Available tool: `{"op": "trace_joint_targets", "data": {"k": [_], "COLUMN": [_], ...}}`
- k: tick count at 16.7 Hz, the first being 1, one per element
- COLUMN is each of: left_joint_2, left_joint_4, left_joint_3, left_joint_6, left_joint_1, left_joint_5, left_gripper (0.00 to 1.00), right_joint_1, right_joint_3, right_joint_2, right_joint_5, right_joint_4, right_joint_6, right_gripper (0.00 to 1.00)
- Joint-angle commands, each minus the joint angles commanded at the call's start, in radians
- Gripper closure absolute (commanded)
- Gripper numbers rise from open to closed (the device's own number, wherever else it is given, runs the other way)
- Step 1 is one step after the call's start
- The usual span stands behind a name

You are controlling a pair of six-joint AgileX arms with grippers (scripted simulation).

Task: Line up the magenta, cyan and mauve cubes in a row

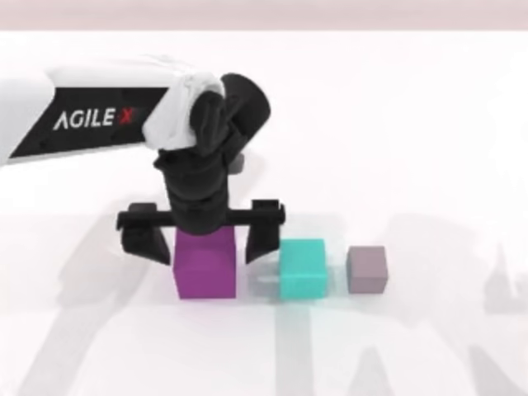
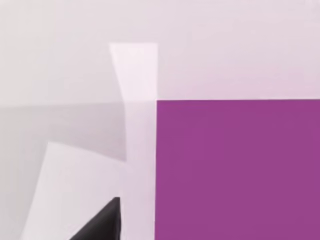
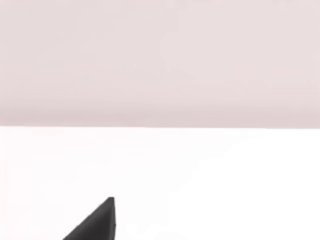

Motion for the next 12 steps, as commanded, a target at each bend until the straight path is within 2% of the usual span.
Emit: {"op": "trace_joint_targets", "data": {"k": [4, 12], "left_joint_2": [-0.004, -0.079], "left_joint_4": [-0.018, -0.253], "left_joint_3": [0.015, 0.174], "left_joint_6": [-0.001, -0.003], "left_joint_1": [0.003, 0.02], "left_joint_5": [0.0, -0.001], "left_gripper": [0.0, 0.0], "right_joint_1": [0.0, 0.0], "right_joint_3": [0.0, 0.0], "right_joint_2": [0.0, 0.0], "right_joint_5": [0.0, 0.0], "right_joint_4": [0.0, 0.0], "right_joint_6": [0.0, 0.0], "right_gripper": [0.0, 0.0]}}
